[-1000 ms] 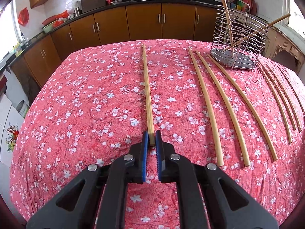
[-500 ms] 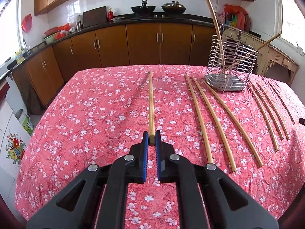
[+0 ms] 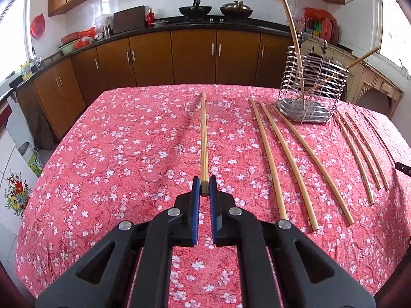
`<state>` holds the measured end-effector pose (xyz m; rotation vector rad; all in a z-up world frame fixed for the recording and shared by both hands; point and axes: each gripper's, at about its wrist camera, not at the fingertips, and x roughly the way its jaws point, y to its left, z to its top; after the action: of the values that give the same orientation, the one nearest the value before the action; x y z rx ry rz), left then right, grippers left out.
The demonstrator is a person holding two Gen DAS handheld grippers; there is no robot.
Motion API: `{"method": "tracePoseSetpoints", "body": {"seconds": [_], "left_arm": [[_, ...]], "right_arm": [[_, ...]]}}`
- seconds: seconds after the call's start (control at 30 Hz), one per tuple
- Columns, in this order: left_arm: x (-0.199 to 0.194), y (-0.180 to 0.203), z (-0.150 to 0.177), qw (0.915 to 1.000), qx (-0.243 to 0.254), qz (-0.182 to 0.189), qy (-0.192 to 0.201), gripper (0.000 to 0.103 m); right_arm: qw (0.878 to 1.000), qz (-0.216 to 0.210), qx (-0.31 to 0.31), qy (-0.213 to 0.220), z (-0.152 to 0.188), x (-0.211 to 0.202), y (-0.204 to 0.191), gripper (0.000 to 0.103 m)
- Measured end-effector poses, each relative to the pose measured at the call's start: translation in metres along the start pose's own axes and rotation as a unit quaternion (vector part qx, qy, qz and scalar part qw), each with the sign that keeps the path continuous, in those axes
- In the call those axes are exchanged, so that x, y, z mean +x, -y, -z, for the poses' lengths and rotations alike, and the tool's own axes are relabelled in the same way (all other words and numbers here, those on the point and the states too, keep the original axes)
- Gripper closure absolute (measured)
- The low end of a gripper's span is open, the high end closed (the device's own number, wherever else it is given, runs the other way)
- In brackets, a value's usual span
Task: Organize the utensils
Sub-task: 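Lift both held chopsticks upright and carry them above the wire holder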
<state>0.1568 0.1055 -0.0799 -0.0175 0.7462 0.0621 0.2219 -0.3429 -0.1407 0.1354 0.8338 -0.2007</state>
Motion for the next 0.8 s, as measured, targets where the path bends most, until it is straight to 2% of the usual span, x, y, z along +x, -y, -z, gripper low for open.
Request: {"method": "tracePoseSetpoints", "body": {"seconds": [0.17, 0.4, 0.57, 0.8], "left_arm": [[-0.015, 0.000, -0.006, 0.9995, -0.003, 0.000, 0.030, 0.096], [-0.039, -0.003, -0.018, 0.9966, -0.015, 0.003, 0.081, 0.096], [-0.057, -0.007, -0.029, 0.9921, -0.028, 0.003, 0.122, 0.096], [-0.075, -0.015, -0.052, 0.9841, -0.049, -0.003, 0.171, 0.096]], "right_arm": [[0.998, -0.003, -0.009, 0.056, -0.004, -0.038, -0.001, 0.095], [0.989, -0.012, -0.001, 0.151, -0.021, -0.095, 0.002, 0.095], [0.980, -0.021, -0.002, 0.198, -0.036, -0.125, -0.002, 0.095], [0.969, -0.031, 0.006, 0.244, -0.058, -0.151, -0.008, 0.095]]}}
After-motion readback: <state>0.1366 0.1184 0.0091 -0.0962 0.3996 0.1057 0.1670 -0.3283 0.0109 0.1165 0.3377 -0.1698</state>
